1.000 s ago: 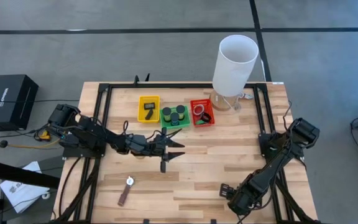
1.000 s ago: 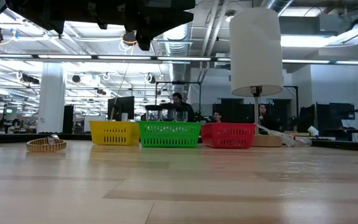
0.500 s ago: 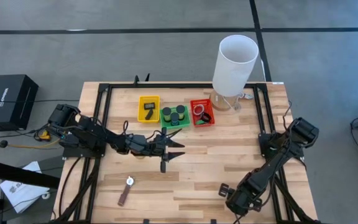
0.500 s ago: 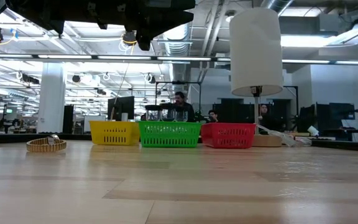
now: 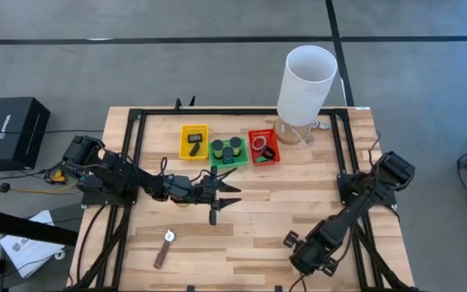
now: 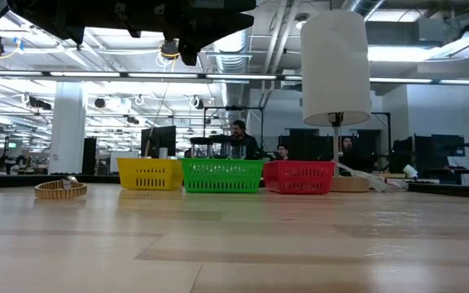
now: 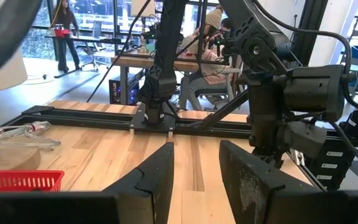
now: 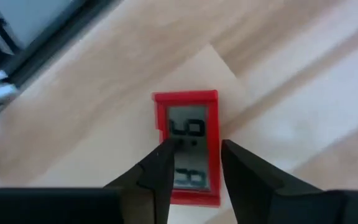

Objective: Pick & Place Office items
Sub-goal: Put the red digital watch into the yellow basket, then put the red digital clock into the yellow basket

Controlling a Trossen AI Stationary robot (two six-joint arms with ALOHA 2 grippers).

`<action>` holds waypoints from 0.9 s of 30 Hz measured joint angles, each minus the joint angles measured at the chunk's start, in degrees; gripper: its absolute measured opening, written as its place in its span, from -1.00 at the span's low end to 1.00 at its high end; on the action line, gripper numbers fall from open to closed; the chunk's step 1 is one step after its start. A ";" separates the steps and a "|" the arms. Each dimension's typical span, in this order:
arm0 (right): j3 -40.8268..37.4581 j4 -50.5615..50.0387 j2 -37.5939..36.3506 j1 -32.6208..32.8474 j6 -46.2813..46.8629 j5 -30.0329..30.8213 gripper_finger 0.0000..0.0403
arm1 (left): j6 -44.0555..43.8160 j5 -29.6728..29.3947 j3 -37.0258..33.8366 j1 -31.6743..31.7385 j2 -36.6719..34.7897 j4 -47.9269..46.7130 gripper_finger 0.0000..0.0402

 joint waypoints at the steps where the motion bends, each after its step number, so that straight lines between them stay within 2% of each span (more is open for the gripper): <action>1: 0.00 -0.41 0.04 -0.45 0.37 0.17 -0.40 | -0.01 0.00 0.00 0.02 0.00 0.07 -0.40; 11: 0.68 -1.63 0.17 -1.72 3.09 0.60 -0.35 | -0.03 0.00 0.00 0.02 0.02 0.08 -0.40; 16: 2.89 -4.24 0.22 -1.45 4.70 0.62 -0.17 | -0.04 0.00 0.00 0.02 0.01 0.08 -0.40; 22: 3.96 -5.22 0.22 -1.09 11.11 0.55 0.11 | -0.04 0.00 0.00 0.02 0.02 0.06 -0.40; 27: 2.97 -5.17 0.37 1.57 6.64 0.59 0.21 | -0.04 0.00 0.00 0.02 0.02 0.06 -0.40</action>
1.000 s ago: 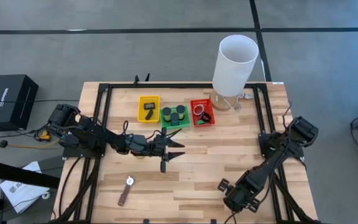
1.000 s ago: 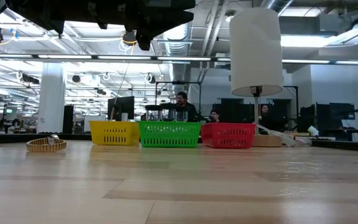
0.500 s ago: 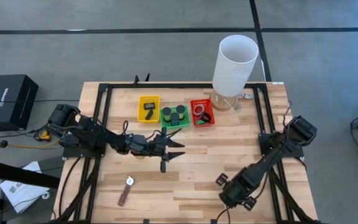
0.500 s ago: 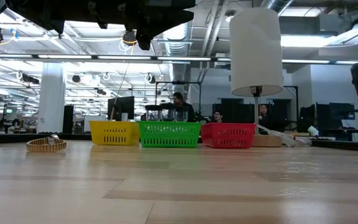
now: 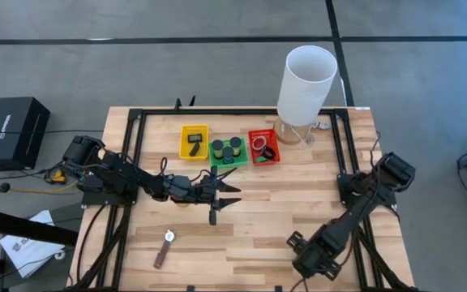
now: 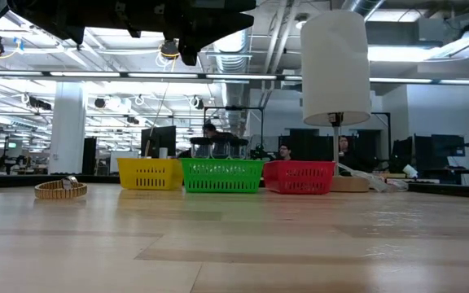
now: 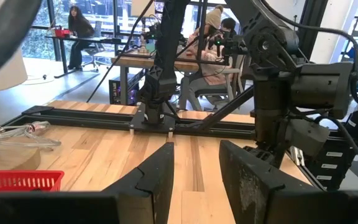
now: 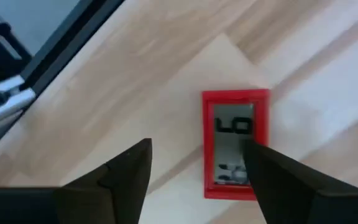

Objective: Pick & Place Office items
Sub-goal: Put the red digital clock into the yellow basket

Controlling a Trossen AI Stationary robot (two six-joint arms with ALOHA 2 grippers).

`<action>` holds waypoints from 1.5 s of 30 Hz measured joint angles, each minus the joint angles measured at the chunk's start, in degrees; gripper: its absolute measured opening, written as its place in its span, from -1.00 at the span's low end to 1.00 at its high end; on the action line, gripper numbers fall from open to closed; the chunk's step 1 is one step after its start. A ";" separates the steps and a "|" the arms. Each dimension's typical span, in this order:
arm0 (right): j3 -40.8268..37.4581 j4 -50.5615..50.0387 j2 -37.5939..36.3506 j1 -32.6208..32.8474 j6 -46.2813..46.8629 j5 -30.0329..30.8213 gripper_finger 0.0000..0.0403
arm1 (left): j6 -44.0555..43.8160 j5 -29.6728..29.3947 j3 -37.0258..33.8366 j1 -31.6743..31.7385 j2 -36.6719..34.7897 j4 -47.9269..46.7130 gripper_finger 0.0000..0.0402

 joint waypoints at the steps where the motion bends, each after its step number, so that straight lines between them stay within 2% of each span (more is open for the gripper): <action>1: -0.50 0.55 0.00 0.35 -0.18 0.48 0.21 | 0.00 0.00 0.00 -0.02 0.00 0.00 -0.40; 7: -2.08 2.84 -0.22 0.47 -1.58 6.31 0.21 | 0.00 0.00 0.00 0.00 0.00 0.00 -0.40; 14: -2.00 2.91 -0.26 0.42 -1.47 6.15 0.21 | 0.00 0.00 0.00 0.00 0.00 0.09 -0.40; 20: 1.23 -3.84 -0.12 0.20 -1.44 6.29 0.21 | 0.00 0.00 0.00 0.00 0.00 0.26 -0.40; 27: 1.97 -5.61 -0.15 0.21 -1.42 9.84 0.21 | 0.00 -0.01 0.00 -0.01 0.00 0.48 -0.40; 31: 1.83 -4.29 -0.04 0.21 -1.42 12.97 0.21 | -0.02 0.00 0.00 -0.01 0.00 0.55 -0.40; 37: -1.66 1.58 0.00 0.23 -1.40 13.00 0.21 | -0.02 -0.01 0.00 -0.02 0.00 0.59 -0.40; 45: -4.64 4.57 -0.19 0.35 -1.42 13.95 0.21 | -0.02 -0.02 0.00 -0.02 0.00 0.66 -0.40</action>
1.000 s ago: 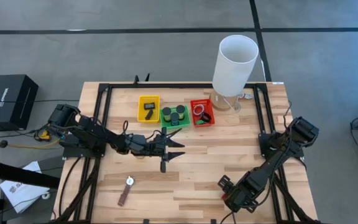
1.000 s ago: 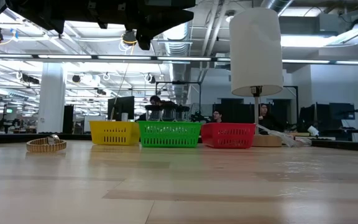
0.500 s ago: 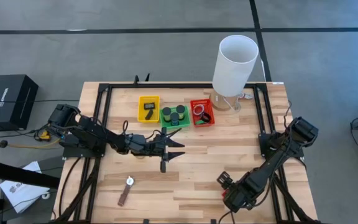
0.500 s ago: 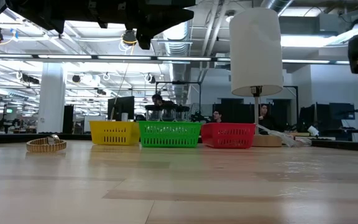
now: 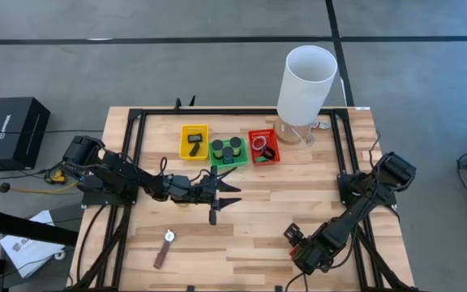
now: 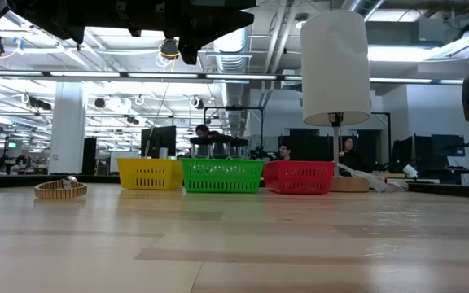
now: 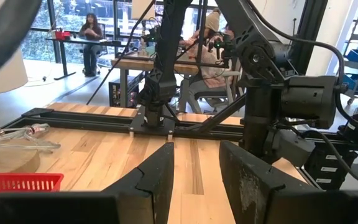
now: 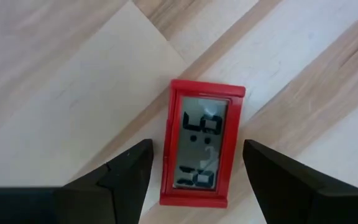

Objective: Pick & Place Office items
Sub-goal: Put the red digital clock into the yellow basket

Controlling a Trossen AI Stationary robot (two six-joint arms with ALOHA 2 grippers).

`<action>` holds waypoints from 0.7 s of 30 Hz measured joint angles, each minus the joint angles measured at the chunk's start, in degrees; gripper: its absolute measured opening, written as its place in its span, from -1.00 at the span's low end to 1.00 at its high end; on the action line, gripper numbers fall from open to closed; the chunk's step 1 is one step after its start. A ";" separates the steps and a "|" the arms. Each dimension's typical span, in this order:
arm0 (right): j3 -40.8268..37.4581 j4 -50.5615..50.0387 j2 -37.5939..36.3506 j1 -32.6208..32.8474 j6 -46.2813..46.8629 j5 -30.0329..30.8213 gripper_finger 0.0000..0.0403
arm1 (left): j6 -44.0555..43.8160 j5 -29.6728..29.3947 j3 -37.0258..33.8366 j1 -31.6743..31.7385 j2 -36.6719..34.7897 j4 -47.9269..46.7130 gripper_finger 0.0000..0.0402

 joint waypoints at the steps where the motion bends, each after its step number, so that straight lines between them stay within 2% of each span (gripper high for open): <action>1: -0.13 0.19 -0.03 -0.01 -0.01 0.23 0.21 | 0.00 0.00 0.00 0.01 0.00 0.02 -0.40; 5: -0.97 0.64 -0.14 -0.65 3.47 -0.28 0.18 | 0.00 0.00 0.00 0.02 0.00 0.09 -0.40; 9: -1.35 0.69 -0.09 -2.26 7.43 -3.45 0.06 | 0.00 0.02 0.00 0.01 0.00 0.24 -0.40; 16: -1.40 0.82 -0.03 -4.18 6.03 -3.97 -0.28 | 0.00 0.02 0.00 0.00 0.00 0.28 -0.40; 21: -1.22 0.76 -0.07 -5.34 4.69 -0.64 -0.30 | -0.01 1.90 0.00 -0.09 0.00 0.35 -0.40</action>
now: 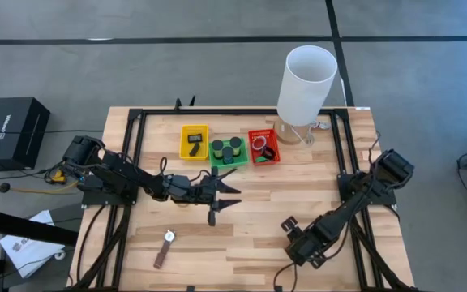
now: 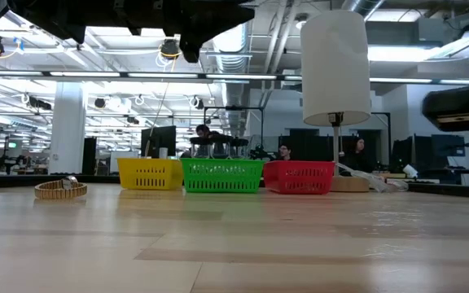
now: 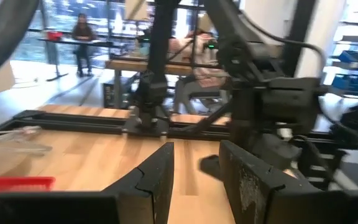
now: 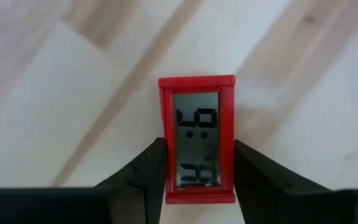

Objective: Pick & Place Office items
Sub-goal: Put the red digital clock into the yellow basket

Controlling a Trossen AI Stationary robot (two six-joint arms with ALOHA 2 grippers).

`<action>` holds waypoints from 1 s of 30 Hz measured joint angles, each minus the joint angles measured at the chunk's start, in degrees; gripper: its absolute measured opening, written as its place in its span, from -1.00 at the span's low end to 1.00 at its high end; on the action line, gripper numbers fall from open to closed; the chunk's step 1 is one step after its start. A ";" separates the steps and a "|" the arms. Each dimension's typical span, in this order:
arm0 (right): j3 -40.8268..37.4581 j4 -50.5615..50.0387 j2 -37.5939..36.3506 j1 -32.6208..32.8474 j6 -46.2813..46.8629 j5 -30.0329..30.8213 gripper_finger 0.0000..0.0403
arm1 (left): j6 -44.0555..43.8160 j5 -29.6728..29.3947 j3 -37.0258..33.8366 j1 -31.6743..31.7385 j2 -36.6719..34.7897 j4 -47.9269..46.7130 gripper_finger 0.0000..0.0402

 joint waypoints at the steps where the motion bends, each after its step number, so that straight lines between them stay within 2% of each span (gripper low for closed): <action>1: 0.33 -0.34 0.01 -0.44 -0.04 0.37 -0.27 | 0.00 1.32 0.00 -0.01 0.00 0.01 -0.40; 4: 2.12 -2.27 0.34 -2.27 -0.27 2.58 -0.22 | -1.40 4.78 0.00 -0.51 0.00 0.06 -0.40; 7: 4.79 -5.34 0.49 -4.76 -1.18 8.79 -0.25 | -1.72 5.11 0.00 -1.30 0.00 0.06 -0.40; 11: 8.56 -12.19 0.35 -8.40 -4.11 21.49 -0.31 | -1.78 5.09 0.00 -1.86 0.00 0.02 -0.40; 14: 11.47 -15.05 0.31 -12.20 -4.21 32.13 -0.28 | -1.68 4.18 0.00 -1.71 0.00 0.01 -0.39; 17: 14.16 -17.35 0.29 -15.52 -0.28 44.50 -0.21 | -1.45 -0.27 0.02 -1.16 0.00 -0.62 -0.37; 19: 15.79 -17.90 0.20 -17.30 3.04 49.35 -0.20 | -1.37 -4.77 0.02 -0.35 0.00 -2.34 -0.32; 23: 18.20 -18.69 0.20 -19.71 4.92 50.14 -0.27 | -1.76 -10.49 0.02 2.38 0.00 -6.92 -0.15; 27: 18.77 -17.89 0.20 -21.35 5.09 50.05 -0.32 | -7.91 -10.74 0.02 5.85 0.00 -11.08 0.04; 30: 18.77 -17.62 0.20 -21.68 7.33 50.69 -0.26 | -13.37 -10.52 0.02 7.82 0.02 -13.23 0.15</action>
